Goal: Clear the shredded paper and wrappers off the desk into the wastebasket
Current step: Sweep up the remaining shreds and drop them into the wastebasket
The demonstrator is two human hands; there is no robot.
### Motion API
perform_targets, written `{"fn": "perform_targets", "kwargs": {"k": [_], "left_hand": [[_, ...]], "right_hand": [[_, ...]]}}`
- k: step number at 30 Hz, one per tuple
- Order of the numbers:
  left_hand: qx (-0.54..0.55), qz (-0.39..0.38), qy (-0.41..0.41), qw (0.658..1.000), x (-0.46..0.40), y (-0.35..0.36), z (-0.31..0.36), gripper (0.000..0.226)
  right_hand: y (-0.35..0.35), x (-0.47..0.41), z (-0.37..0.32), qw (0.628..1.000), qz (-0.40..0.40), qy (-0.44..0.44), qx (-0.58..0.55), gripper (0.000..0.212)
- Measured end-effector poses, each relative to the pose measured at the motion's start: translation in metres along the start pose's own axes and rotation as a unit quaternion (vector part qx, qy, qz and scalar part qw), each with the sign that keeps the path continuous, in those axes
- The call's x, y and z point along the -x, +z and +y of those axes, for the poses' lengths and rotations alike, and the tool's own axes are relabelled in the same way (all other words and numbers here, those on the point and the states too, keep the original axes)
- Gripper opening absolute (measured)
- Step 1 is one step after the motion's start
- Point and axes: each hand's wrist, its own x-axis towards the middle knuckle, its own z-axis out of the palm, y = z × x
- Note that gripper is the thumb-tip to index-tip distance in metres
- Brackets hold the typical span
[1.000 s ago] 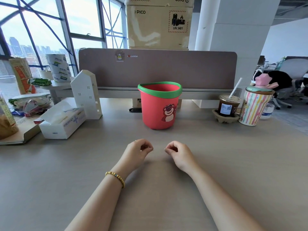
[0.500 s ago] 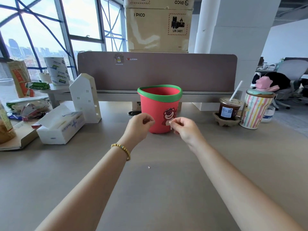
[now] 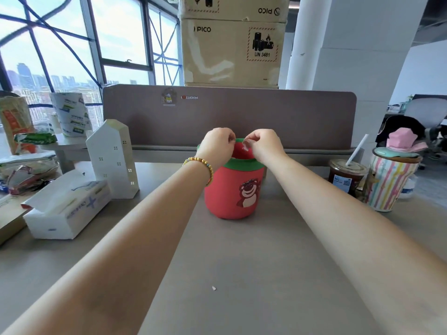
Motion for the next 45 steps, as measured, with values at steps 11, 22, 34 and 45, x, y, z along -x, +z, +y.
{"fn": "perform_targets", "kwargs": {"k": [11,22,34,45], "left_hand": [[-0.007,-0.034,-0.002,0.999,0.012,-0.007,-0.001,0.022],[0.072,-0.04,-0.041,0.996,0.139,-0.006,-0.025,0.022],[0.034,-0.215,-0.049,0.975,0.228,0.012,-0.059,0.019],[0.03,-0.158,-0.006,0.987,0.237,0.023,-0.065,0.01]], "right_hand": [[-0.002,0.018,0.005,0.995,0.017,-0.01,0.096,0.015],[0.017,0.126,0.048,0.983,0.089,-0.139,0.081,0.019],[0.043,0.213,0.097,0.991,-0.114,-0.013,0.071,0.011],[0.042,0.219,0.098,0.969,-0.146,-0.035,0.198,0.032]]}}
